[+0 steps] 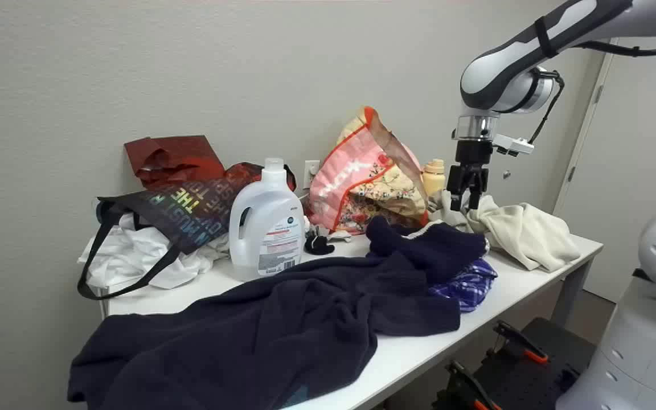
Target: Fold the garment on the left side of the table
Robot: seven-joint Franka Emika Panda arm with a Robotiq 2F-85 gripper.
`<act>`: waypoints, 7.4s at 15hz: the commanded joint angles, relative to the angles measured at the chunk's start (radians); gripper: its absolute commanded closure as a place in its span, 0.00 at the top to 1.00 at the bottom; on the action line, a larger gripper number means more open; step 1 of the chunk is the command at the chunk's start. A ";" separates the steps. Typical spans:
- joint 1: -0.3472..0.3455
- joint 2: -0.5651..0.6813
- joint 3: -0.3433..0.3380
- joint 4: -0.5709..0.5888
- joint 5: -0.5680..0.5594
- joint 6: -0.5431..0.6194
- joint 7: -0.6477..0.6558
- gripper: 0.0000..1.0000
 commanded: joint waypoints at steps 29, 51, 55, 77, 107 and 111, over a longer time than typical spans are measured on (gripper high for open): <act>0.296 0.056 0.405 -0.042 0.287 0.121 0.291 1.00; 0.442 0.243 0.549 0.064 0.495 0.273 0.274 1.00; 0.463 0.332 0.609 0.161 0.426 0.275 0.318 1.00; 0.696 0.942 0.641 0.769 0.136 0.348 0.411 1.00; 1.106 1.231 0.293 1.166 -0.177 0.137 0.801 0.34; 1.105 1.234 0.288 1.184 -0.174 0.110 0.801 0.04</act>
